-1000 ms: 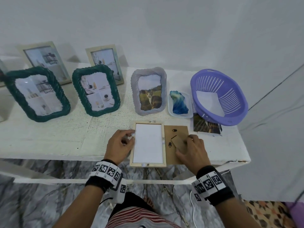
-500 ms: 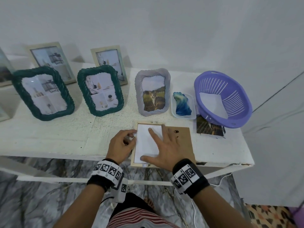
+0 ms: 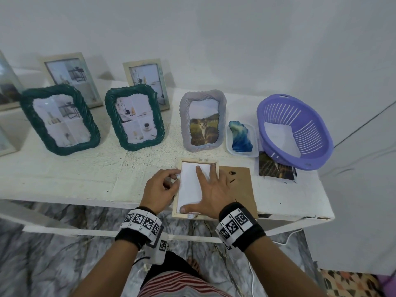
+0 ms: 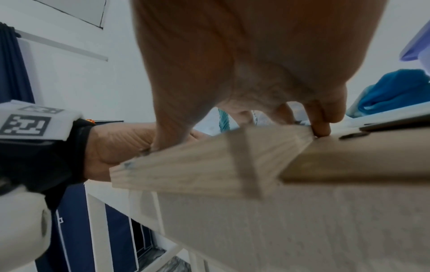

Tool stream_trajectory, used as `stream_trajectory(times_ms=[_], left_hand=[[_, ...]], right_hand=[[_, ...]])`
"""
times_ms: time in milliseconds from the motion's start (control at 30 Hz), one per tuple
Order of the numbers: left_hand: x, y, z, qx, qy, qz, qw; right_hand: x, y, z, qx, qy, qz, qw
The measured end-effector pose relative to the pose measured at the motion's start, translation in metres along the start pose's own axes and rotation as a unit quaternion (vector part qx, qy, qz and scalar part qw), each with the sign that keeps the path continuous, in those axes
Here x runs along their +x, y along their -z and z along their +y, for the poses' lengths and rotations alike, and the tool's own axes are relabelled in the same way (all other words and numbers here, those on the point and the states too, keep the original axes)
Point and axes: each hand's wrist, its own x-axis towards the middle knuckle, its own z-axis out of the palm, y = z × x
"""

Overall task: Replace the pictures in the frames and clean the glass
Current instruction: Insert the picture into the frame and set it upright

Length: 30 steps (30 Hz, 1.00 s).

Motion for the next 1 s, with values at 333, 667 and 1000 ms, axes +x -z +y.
stream_trajectory(times_ms=[333, 667, 1000], left_hand=[[0.0, 0.001, 0.007, -0.002, 0.012, 0.004, 1.0], [-0.003, -0.007, 0.024, 0.066, 0.046, -0.021, 0.997], [-0.023, 0.002, 0.086, -0.2, 0.075, -0.112, 0.971]], right_hand=[[-0.007, 0.005, -0.005, 0.019, -0.009, 0.036, 0.999], [-0.022, 0.006, -0.007, 0.203, 0.041, 0.095, 0.974], [-0.058, 0.052, -0.018, 0.549, 0.077, 0.198, 0.808]])
